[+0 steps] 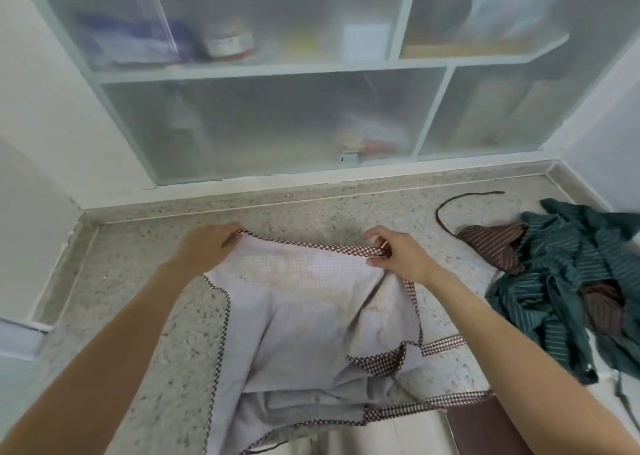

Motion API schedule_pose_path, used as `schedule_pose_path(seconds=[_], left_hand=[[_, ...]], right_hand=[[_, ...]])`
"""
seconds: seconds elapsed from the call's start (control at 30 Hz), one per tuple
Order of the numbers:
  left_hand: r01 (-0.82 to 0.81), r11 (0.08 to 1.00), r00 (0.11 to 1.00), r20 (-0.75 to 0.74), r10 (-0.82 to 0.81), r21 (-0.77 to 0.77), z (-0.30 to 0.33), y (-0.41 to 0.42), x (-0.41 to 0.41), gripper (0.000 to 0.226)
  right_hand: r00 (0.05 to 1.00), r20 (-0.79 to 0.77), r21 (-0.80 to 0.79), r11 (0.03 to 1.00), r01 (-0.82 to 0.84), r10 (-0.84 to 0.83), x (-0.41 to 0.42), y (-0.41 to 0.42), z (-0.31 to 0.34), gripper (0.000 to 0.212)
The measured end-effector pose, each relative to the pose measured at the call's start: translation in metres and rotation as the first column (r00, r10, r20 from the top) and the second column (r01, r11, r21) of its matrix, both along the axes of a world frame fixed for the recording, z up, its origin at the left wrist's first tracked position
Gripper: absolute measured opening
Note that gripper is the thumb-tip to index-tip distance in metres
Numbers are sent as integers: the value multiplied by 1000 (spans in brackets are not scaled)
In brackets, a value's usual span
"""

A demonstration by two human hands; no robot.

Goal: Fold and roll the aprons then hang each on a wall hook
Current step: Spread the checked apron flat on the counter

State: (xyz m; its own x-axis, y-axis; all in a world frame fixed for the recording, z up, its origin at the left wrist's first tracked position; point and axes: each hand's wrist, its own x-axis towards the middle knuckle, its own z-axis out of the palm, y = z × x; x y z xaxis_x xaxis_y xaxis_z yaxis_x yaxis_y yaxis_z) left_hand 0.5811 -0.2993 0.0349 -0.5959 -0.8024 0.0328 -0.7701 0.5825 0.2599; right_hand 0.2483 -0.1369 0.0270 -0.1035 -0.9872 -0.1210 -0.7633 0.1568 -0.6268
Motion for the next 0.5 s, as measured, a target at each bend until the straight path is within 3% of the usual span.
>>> schedule_pose_path(seconds=[0.13,0.2,0.3,0.43,0.5], left_hand=[[-79,996,992,96,82,-30,-24,-33,-9,27],[-150,987,981,117,157,-63,-39,-58,-14,27],[-171,958,967,146,208,-230,-57,-80,-23,21],[-214,949,972,43,230,-232,-81,-99,-35,45],[-172,967,984,4,176,-190,-91,-86,-41,43]], right_hand=[[944,-310,33,992,125,-109,-15,-24,-29,35],[897,-402,29,977,211,-182,-25,-45,-39,25],[832,-484,-71,960,270,-270,-33,-67,-39,17],[790,-525,-97,944,314,-317,-23,-108,-56,34],[769,-564,-73,946,317,-301,-9,-112,-69,48]])
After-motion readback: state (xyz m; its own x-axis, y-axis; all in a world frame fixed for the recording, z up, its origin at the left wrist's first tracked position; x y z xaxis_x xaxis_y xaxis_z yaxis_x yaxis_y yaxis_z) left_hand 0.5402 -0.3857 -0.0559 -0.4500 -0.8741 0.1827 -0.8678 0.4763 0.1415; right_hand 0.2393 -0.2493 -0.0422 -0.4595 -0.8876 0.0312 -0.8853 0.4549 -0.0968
